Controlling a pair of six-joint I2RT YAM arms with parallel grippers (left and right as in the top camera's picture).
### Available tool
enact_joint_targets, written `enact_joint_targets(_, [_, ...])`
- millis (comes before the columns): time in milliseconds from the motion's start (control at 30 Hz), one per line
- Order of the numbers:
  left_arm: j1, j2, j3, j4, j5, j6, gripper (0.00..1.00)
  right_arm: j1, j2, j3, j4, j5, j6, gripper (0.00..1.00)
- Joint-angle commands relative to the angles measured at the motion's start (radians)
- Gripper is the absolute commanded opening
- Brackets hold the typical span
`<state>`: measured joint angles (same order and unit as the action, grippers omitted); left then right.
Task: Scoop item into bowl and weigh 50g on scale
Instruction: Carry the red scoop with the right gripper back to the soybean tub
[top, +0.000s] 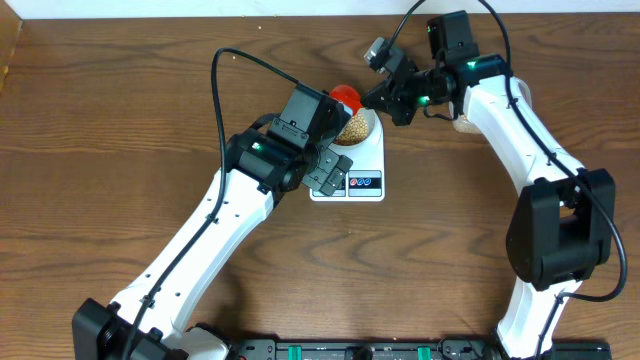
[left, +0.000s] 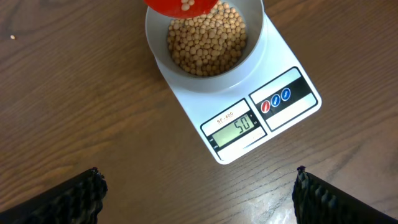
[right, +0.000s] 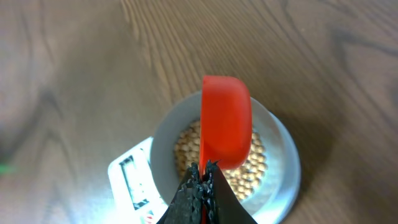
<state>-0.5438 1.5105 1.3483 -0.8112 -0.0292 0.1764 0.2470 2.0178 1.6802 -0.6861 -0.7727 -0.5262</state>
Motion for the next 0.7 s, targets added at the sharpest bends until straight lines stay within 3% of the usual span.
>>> enact_joint_targets(0, [0.004, 0.001, -0.008, -0.004, -0.005, -0.009, 0.98, -0.026, -0.021, 0.003, -0.004, -0.105, 0.116, 0.01])
enact_joint_targets(333, [0.004, 0.001, -0.008, -0.004, -0.005, -0.009, 0.98, -0.115, -0.021, 0.003, -0.005, -0.371, 0.229, 0.01])
enact_joint_targets(667, [0.004, 0.001, -0.008, -0.004, -0.005, -0.009, 0.98, -0.28, -0.032, 0.003, -0.01, -0.461, 0.338, 0.02])
